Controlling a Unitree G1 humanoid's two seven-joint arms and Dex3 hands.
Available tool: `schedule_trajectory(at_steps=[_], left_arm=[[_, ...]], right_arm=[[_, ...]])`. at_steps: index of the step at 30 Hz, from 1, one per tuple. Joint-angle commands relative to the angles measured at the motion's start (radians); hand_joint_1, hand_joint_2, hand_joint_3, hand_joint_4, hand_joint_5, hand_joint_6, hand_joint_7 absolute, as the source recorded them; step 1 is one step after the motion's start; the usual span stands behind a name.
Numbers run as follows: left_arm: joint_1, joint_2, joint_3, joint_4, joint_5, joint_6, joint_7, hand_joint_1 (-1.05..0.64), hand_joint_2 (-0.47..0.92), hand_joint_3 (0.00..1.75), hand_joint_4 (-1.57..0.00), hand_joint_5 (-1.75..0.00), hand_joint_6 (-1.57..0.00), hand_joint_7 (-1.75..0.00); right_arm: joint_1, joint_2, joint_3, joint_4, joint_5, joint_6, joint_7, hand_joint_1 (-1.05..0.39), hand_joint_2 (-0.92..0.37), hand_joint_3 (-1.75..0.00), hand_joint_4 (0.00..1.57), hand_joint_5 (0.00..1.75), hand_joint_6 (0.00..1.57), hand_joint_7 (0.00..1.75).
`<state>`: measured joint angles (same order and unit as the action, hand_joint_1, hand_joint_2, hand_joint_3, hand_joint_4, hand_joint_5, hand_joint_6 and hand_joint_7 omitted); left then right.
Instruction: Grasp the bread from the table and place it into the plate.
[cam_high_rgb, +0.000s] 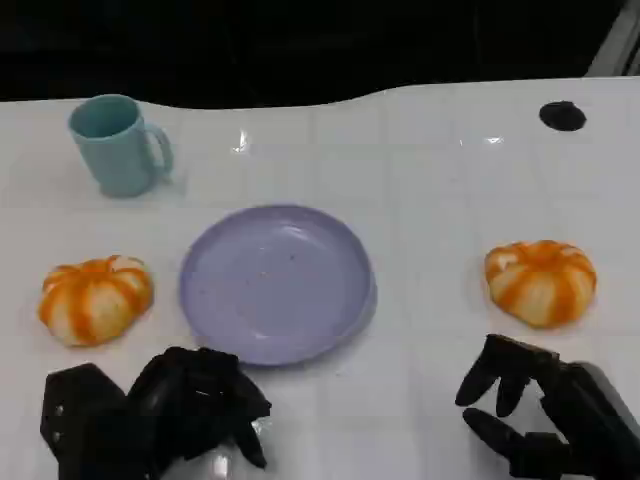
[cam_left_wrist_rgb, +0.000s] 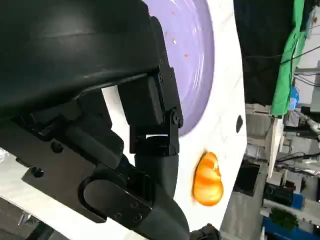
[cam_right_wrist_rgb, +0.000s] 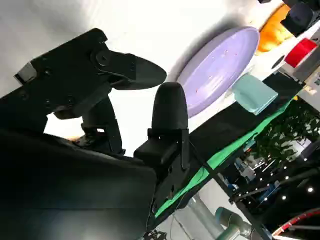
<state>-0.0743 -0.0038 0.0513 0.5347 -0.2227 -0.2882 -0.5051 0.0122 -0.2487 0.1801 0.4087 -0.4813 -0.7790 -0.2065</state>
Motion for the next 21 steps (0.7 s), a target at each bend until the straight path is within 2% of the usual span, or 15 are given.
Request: schedule_trajectory(at_steps=[1, 21], left_arm=[[-0.009, 0.015, 0.007, 0.008, -0.004, -0.011, -0.007, -1.05, 0.79, 0.01, -1.56, -0.84, -1.57, -0.52], [-0.005, 0.017, 0.01, -0.001, -0.009, -0.003, -0.008, -1.05, 0.8, 0.01, -1.56, -0.85, -1.57, -0.52]], right_arm=[[-0.003, -0.011, 0.001, 0.01, -0.002, -0.012, -0.009, -0.38, -0.62, -0.8, 0.58, 1.75, 0.54, 1.45], [-0.005, -0.009, 0.001, 0.016, -0.006, -0.017, -0.013, -0.39, -0.62, -0.8, 0.59, 1.75, 0.53, 1.45]])
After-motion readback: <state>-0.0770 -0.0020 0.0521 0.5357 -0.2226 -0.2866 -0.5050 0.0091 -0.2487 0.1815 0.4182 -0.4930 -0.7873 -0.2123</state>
